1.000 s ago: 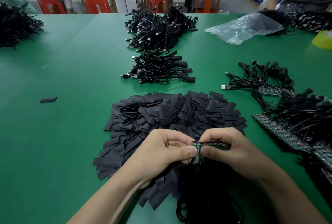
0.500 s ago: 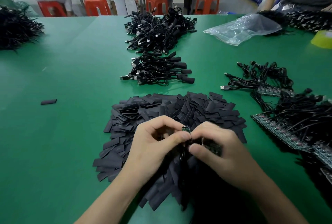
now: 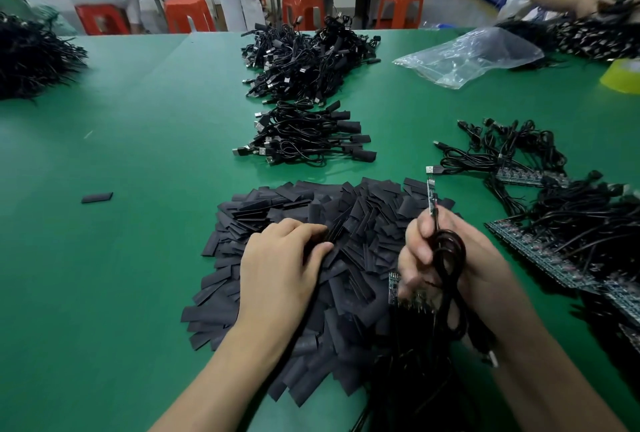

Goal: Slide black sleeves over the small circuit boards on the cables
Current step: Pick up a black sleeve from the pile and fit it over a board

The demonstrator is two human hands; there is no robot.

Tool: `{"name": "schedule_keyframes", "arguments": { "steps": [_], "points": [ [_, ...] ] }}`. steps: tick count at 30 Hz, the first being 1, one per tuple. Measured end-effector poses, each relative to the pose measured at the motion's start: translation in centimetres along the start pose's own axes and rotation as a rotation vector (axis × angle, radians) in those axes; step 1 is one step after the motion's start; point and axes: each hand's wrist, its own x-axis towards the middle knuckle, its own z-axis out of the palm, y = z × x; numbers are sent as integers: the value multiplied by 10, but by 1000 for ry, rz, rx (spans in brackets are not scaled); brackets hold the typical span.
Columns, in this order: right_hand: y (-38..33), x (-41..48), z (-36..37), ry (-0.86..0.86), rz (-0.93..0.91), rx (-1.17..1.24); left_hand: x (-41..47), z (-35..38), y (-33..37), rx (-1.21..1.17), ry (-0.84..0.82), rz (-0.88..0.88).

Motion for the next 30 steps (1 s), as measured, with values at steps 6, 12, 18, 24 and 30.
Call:
{"name": "schedule_keyframes", "arguments": {
  "steps": [6,12,18,24,30],
  "points": [
    [6,-2,-9,2,24,-520,4,3,0,-5,-11,-50],
    [23,-5,-6,12,-157,-1188,3,0,2,-68,-17,-94],
    [33,-4,-8,47,-136,-1245,-1,-3,-1,-262,-15,-166],
    [35,-3,-10,86,-144,-1184,-3,-5,-4,-362,-34,-158],
    [36,-3,-13,140,-161,-1155,-2,-7,-2,-178,-125,9]
  ]
}}
